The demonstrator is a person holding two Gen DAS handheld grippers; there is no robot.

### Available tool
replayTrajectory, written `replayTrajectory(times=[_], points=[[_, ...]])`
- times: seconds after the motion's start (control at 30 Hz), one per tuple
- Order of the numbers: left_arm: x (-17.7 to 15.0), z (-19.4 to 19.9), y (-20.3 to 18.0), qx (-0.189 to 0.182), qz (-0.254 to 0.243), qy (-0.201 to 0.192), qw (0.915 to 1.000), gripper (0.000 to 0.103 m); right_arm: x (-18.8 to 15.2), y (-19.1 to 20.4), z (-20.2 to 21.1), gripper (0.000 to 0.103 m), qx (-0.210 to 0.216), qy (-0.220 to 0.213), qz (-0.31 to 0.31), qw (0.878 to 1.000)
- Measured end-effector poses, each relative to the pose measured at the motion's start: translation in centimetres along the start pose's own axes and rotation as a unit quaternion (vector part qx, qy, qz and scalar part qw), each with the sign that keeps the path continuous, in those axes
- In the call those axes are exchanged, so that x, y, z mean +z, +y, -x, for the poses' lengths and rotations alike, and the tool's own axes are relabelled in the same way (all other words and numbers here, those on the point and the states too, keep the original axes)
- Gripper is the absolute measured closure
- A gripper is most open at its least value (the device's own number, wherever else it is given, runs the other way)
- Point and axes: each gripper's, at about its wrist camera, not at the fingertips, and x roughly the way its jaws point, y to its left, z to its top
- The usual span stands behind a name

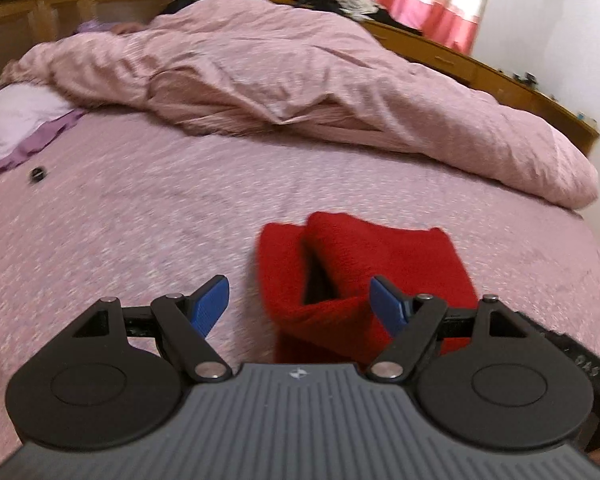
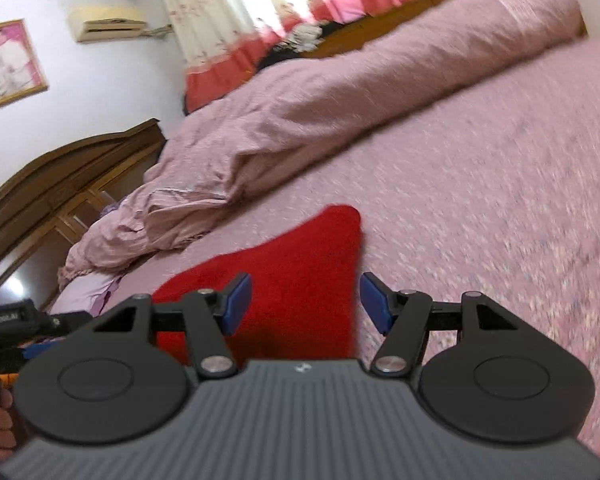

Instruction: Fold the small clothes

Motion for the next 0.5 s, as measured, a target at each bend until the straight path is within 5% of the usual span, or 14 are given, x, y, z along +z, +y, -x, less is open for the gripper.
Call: replayTrajectory(times=[0.23,0.5], points=[[-1.1,-4.0,-1.4,-0.016,-0.007,0.029,0.9994,0.026,-1.1,-1.4,-0.9,0.040,-0.001,0.025,-0.024,0.999],[-2.5,-4.4,0.1,-0.046,0.021,0.036,0.9981,0.065,-1.0,-1.4,-1.3,0.040,0.007,0.026,-0.030,0.999]])
